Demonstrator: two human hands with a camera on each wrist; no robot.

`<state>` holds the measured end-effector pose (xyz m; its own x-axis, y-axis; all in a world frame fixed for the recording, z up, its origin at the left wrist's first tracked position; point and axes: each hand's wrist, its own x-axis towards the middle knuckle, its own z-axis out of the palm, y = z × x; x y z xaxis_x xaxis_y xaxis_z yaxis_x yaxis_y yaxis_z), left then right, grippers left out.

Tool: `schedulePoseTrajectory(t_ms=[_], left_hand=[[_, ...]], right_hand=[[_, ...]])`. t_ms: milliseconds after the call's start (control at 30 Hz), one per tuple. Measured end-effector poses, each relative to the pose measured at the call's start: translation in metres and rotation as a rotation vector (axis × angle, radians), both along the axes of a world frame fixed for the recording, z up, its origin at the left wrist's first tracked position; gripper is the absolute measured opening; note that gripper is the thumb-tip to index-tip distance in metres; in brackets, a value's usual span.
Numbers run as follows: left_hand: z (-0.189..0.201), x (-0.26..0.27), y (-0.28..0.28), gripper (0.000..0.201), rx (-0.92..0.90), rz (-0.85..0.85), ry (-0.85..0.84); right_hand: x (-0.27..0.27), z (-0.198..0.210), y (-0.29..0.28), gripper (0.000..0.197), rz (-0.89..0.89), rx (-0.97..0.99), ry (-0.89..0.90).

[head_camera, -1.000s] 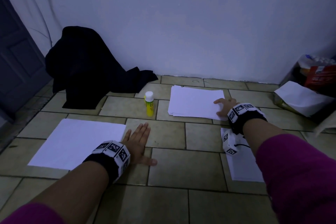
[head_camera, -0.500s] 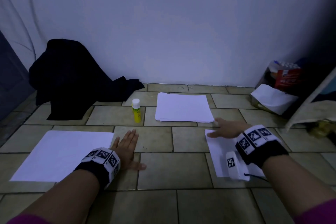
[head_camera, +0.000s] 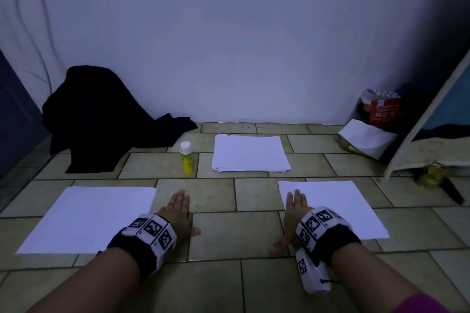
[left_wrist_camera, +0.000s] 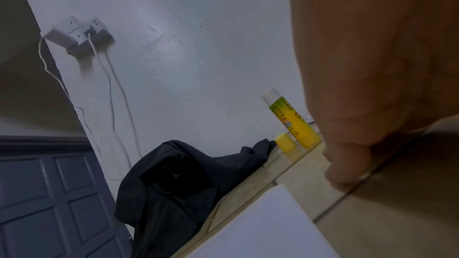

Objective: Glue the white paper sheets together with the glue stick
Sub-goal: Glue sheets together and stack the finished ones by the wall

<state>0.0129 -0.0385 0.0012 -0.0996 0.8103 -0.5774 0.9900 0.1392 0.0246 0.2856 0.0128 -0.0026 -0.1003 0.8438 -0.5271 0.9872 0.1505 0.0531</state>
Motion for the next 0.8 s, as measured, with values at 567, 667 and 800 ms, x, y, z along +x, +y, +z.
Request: schedulePoseTrajectory(t_ms=[567, 667, 800], left_hand=[[0.021, -0.093, -0.037, 0.129, 0.154, 0.148, 0.216], [0.014, -0.110, -0.040, 0.099, 0.154, 0.161, 0.150], [0.014, -0.117, -0.041, 0.081, 0.192, 0.132, 0.184]], right_hand=[[-0.001, -0.009, 0.000, 0.158, -0.020, 0.030, -0.023], [-0.002, -0.008, 0.001, 0.158, -0.019, 0.026, -0.040], [-0.002, -0.007, 0.001, 0.157, -0.022, 0.008, -0.049]])
